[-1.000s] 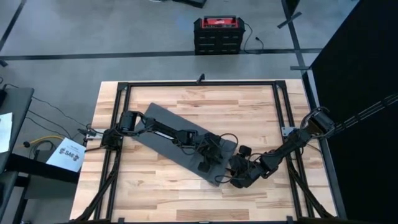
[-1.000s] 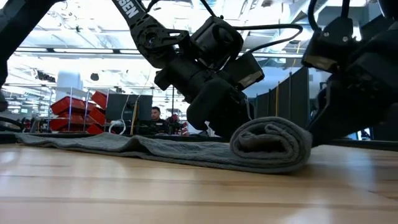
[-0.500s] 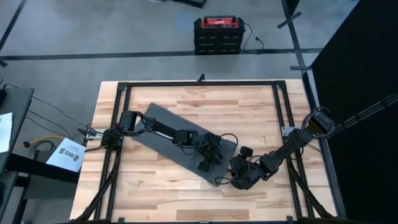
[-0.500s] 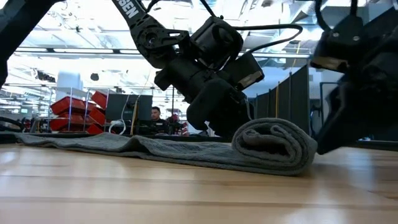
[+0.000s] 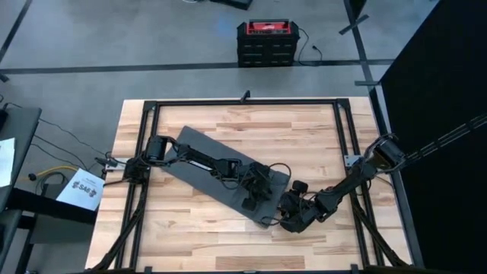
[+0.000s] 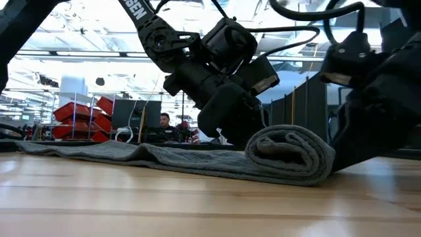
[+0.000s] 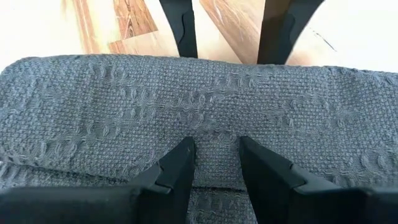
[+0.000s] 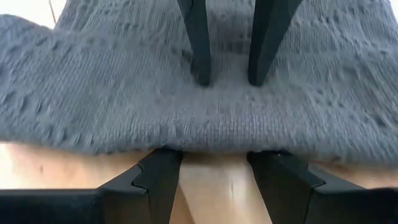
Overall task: Roll towel
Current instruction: Roll the gray towel
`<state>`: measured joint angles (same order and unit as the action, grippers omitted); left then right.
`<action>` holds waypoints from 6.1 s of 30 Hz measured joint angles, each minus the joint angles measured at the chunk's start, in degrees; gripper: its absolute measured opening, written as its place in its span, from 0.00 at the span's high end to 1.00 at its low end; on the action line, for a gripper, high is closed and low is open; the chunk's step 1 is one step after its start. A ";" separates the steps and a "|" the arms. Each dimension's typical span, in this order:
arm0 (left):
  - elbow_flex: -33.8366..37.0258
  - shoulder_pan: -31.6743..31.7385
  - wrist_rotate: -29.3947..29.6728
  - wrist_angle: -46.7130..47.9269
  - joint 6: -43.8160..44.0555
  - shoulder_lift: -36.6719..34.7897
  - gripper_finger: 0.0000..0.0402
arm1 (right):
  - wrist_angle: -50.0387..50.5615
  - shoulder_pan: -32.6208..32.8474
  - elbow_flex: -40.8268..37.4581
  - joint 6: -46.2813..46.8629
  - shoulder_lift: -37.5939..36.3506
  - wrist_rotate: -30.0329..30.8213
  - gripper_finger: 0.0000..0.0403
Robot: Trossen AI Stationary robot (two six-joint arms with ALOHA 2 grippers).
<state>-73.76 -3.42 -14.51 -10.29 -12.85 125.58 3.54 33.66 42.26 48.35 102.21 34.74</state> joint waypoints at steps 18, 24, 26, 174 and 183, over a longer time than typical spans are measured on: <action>-16.64 -0.15 0.57 31.07 -6.62 0.26 0.71 | -2.42 -1.41 -0.02 -3.41 0.04 -0.24 0.54; -22.97 -0.20 1.53 39.98 -8.11 0.26 0.71 | -2.42 -1.47 -0.02 -3.33 0.04 -0.18 0.54; -25.28 -0.23 5.15 46.91 -8.07 0.26 0.71 | -2.52 -1.68 -0.03 -3.04 0.04 -0.37 0.54; 30.75 -15.00 29.21 -6.59 21.30 -28.04 0.71 | -7.24 -36.71 9.90 -43.39 2.20 -18.25 1.00; 30.87 -15.80 29.23 -5.91 22.19 -27.98 0.71 | -10.20 -37.05 9.94 -43.19 0.03 -16.28 1.00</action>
<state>-42.89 -19.22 14.72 -16.20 9.34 97.60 -6.66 -3.40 52.21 5.16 102.24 18.46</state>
